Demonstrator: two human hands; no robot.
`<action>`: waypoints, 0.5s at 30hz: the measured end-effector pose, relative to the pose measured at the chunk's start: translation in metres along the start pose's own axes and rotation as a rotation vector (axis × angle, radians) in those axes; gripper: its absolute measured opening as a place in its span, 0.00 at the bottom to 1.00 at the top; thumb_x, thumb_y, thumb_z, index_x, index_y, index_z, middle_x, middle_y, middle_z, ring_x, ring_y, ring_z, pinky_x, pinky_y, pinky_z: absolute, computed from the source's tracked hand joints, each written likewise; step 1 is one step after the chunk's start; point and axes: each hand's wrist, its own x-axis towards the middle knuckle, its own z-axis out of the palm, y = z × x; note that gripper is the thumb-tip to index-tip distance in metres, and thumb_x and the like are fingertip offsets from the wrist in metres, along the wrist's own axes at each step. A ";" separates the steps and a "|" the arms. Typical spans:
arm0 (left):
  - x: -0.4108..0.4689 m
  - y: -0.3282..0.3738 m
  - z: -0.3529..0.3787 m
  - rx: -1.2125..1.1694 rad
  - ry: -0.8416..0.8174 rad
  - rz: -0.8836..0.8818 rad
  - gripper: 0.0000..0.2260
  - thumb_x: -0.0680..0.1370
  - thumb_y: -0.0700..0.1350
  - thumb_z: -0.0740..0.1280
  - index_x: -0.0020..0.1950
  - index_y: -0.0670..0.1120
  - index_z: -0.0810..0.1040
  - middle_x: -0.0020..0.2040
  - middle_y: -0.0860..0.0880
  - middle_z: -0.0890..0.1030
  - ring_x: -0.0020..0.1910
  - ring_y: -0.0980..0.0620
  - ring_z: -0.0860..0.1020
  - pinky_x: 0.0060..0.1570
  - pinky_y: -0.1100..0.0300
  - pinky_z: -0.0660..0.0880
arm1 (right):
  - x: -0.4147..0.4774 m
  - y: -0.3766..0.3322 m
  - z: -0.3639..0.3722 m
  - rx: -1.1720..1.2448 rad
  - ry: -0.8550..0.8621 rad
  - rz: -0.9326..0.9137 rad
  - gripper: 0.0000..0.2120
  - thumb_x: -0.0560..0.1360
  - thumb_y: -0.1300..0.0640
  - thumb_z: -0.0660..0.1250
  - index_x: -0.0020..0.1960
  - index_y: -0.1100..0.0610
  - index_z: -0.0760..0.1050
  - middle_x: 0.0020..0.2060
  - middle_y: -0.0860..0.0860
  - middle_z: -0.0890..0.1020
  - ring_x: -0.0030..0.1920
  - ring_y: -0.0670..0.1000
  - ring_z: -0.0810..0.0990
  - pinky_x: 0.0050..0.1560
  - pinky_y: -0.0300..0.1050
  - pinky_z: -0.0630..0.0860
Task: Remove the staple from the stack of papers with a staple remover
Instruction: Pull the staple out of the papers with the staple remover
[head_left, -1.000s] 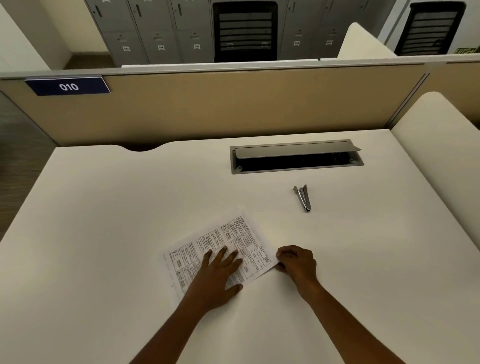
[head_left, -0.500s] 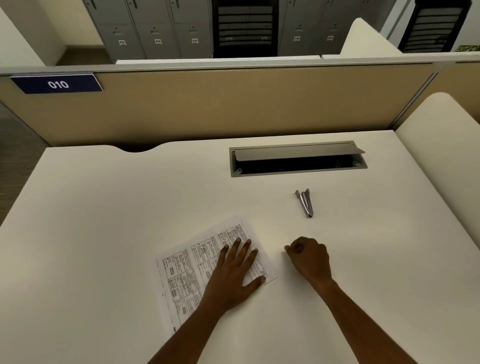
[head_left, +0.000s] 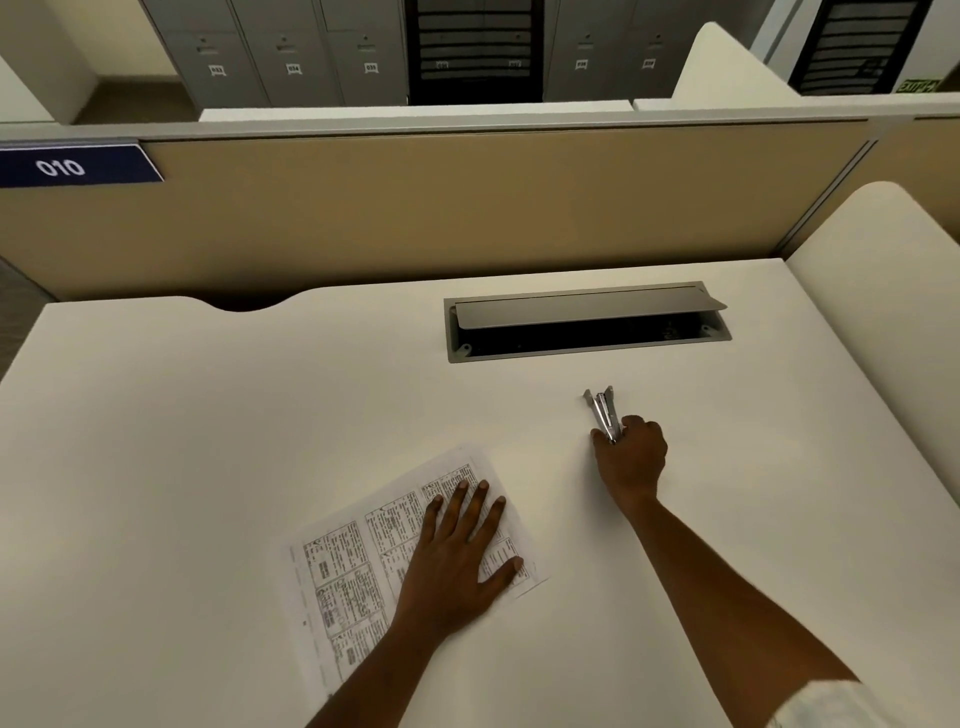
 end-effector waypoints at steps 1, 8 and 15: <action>0.000 0.000 0.001 -0.002 0.005 0.000 0.34 0.81 0.69 0.53 0.83 0.54 0.56 0.84 0.50 0.53 0.84 0.47 0.50 0.79 0.41 0.52 | 0.000 0.002 0.003 0.010 0.016 0.006 0.13 0.72 0.60 0.74 0.52 0.68 0.79 0.47 0.65 0.78 0.47 0.65 0.78 0.44 0.45 0.68; 0.000 0.000 0.000 -0.023 0.026 0.007 0.34 0.81 0.69 0.55 0.83 0.53 0.57 0.84 0.50 0.55 0.84 0.48 0.50 0.79 0.40 0.55 | -0.001 0.007 0.010 0.060 0.092 -0.006 0.11 0.74 0.63 0.71 0.35 0.65 0.75 0.35 0.64 0.76 0.36 0.62 0.73 0.37 0.46 0.62; 0.000 0.001 -0.006 -0.036 0.029 0.015 0.35 0.81 0.70 0.54 0.83 0.53 0.56 0.84 0.51 0.53 0.83 0.47 0.53 0.78 0.42 0.54 | -0.044 0.009 0.002 0.141 0.064 -0.095 0.04 0.72 0.62 0.75 0.39 0.61 0.83 0.32 0.56 0.78 0.32 0.51 0.72 0.36 0.24 0.66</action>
